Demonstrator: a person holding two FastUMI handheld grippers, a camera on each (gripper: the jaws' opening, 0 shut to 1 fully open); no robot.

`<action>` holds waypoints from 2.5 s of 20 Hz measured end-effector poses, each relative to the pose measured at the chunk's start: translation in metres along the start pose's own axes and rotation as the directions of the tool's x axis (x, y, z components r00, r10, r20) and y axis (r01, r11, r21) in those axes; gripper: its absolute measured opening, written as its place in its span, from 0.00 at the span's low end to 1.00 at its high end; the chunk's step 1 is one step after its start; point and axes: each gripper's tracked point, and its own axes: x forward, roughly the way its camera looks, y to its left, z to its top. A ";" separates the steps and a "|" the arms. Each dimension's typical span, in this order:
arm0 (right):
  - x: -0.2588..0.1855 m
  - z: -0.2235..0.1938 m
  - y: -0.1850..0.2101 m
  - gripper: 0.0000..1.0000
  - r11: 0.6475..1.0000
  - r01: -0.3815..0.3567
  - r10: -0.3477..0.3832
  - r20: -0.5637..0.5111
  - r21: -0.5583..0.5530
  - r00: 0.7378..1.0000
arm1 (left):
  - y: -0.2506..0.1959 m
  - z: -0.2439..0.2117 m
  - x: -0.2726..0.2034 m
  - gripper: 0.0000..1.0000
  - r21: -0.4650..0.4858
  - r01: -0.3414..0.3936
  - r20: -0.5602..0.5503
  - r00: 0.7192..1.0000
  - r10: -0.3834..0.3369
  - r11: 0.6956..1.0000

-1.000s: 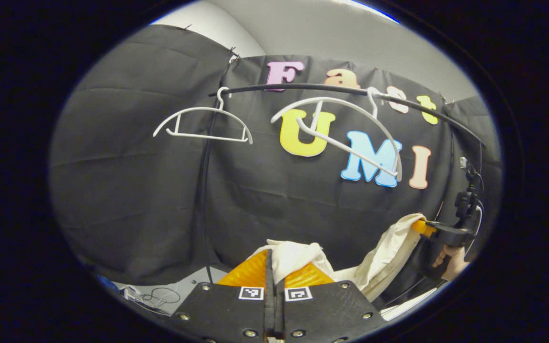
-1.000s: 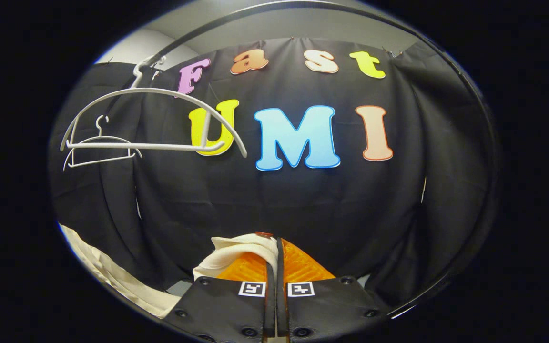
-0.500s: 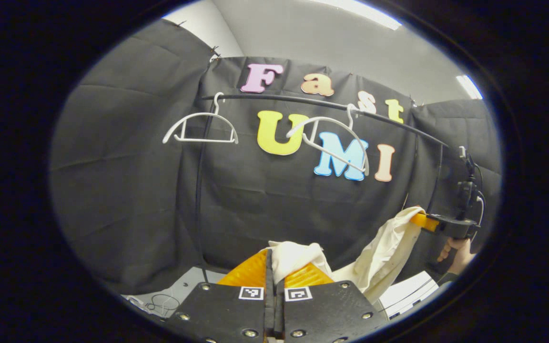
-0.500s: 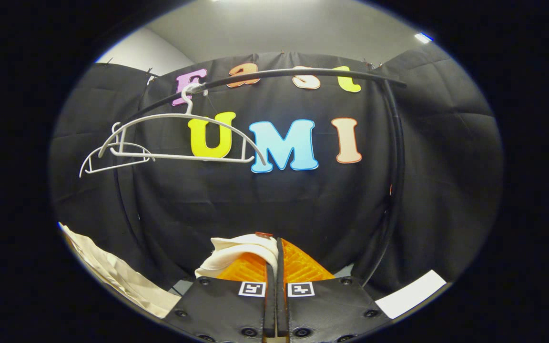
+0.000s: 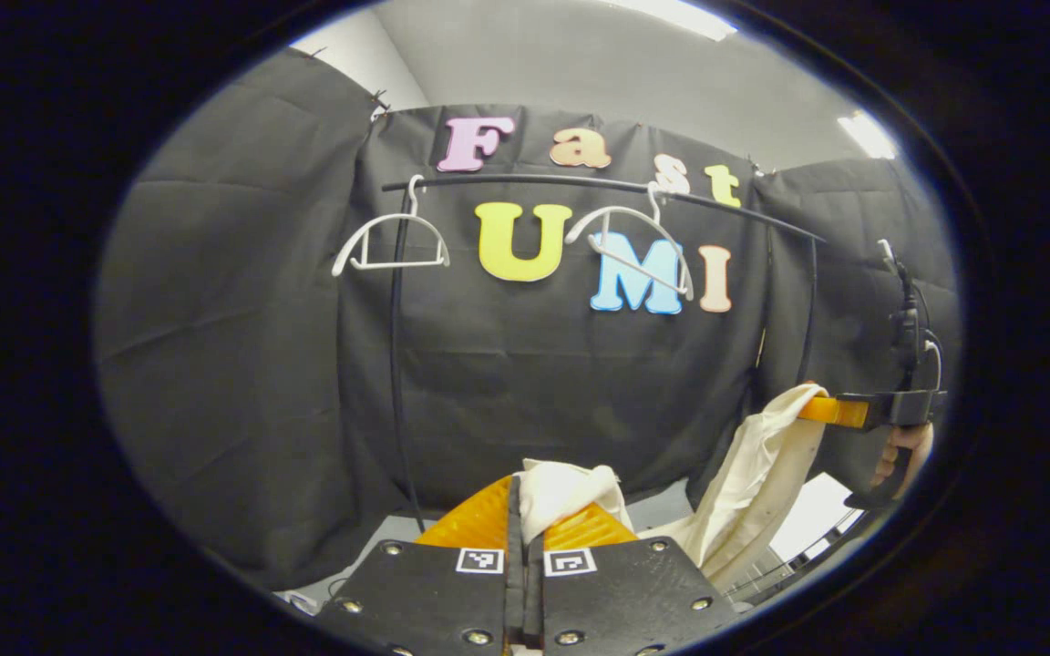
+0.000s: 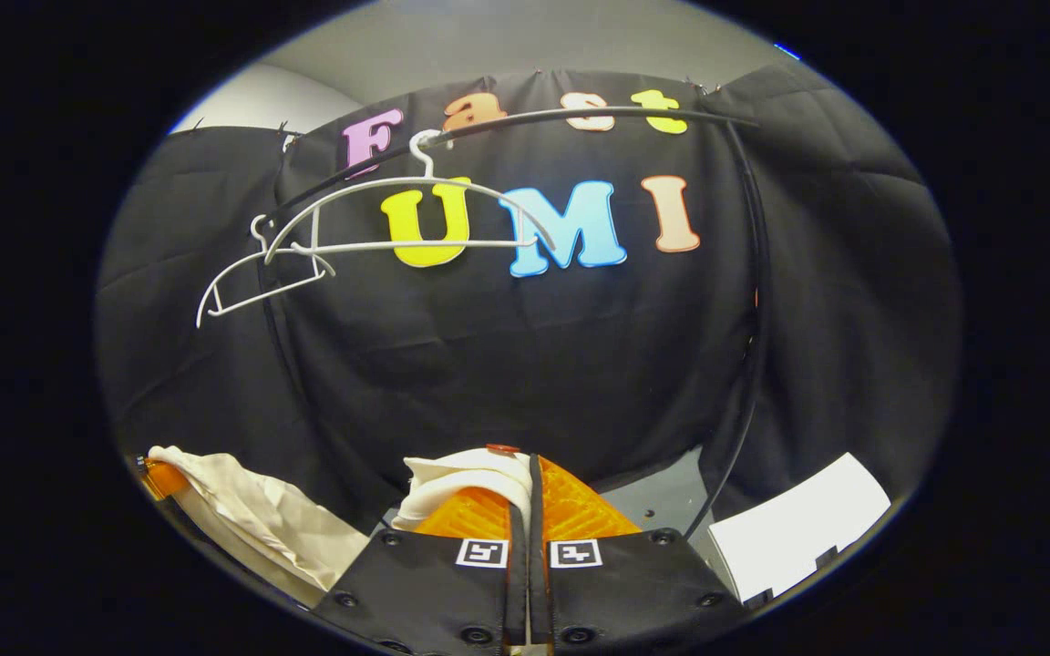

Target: Grasp the clothes on the hanger with both hands and then place them into the laundry hamper below.

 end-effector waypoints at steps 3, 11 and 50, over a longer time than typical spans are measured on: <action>-0.004 -0.026 0.017 0.03 0.999 -0.039 0.038 -0.039 -0.027 0.999 | 0.003 -0.023 0.002 0.01 0.014 0.007 -0.045 0.999 -0.007 1.000; 0.007 -0.114 0.052 0.03 0.994 -0.105 0.095 -0.204 -0.042 0.974 | 0.016 -0.107 0.006 0.01 0.009 0.015 -0.187 0.982 -0.014 1.000; -0.005 -0.131 -0.035 0.99 0.988 -0.048 0.009 -0.258 -0.148 0.966 | 0.012 -0.200 -0.014 0.89 0.037 -0.093 -0.382 0.919 0.100 0.995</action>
